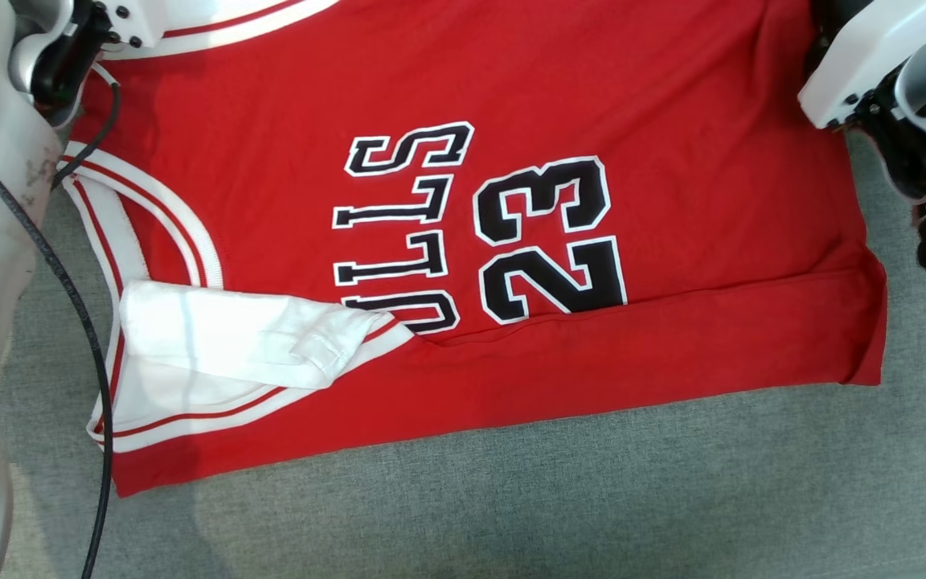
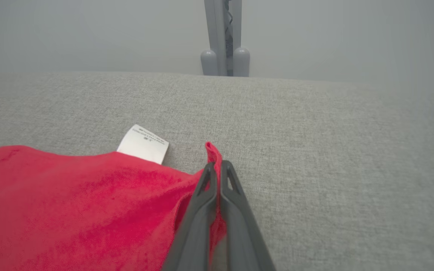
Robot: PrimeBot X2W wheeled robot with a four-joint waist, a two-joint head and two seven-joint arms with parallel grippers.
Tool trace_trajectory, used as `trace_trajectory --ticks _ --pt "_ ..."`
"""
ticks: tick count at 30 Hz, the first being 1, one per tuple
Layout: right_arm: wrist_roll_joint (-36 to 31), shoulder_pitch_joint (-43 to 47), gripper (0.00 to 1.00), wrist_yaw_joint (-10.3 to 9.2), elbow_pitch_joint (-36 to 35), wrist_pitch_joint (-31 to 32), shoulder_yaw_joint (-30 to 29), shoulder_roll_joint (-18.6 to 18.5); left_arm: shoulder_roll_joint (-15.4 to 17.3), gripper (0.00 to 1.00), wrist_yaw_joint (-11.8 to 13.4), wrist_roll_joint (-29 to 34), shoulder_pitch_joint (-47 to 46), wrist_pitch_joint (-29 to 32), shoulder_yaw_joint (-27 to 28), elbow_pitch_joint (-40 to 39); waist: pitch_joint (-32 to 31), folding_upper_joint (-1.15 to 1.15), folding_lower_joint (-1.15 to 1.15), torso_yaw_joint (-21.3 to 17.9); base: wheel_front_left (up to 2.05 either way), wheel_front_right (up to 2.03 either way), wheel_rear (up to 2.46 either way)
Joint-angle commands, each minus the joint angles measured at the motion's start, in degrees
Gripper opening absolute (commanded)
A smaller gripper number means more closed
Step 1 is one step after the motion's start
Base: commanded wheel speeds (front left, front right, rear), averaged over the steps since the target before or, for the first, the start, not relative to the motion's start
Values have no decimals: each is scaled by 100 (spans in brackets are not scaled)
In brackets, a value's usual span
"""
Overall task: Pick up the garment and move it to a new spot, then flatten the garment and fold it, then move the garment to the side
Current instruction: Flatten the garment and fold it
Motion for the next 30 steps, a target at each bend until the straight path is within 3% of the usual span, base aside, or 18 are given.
trace_trajectory --ticks 1,9,20,26,30 --pt "151 -136 0 -2 -14 35 85 -131 71 0 -6 -72 -124 -68 -20 -26 -20 0 0 22 0 0 0" --pt "564 -540 0 -2 -65 -314 336 -543 244 0 -6 -190 -377 -485 -35 -189 -146 0 0 164 0 0 0" --pt "978 -421 0 -2 -170 -688 746 -805 349 0 -6 -378 -242 -819 -9 -607 -262 0 0 301 0 0 0" --pt "1049 -28 0 -2 -722 -1050 989 -1203 538 0 55 -455 238 -1129 76 -1267 -343 0 0 389 0 0 0" --pt "936 469 0 -2 -1267 -1473 1047 -1599 761 0 292 -526 971 -1285 117 -2289 -408 0 0 497 0 0 0"
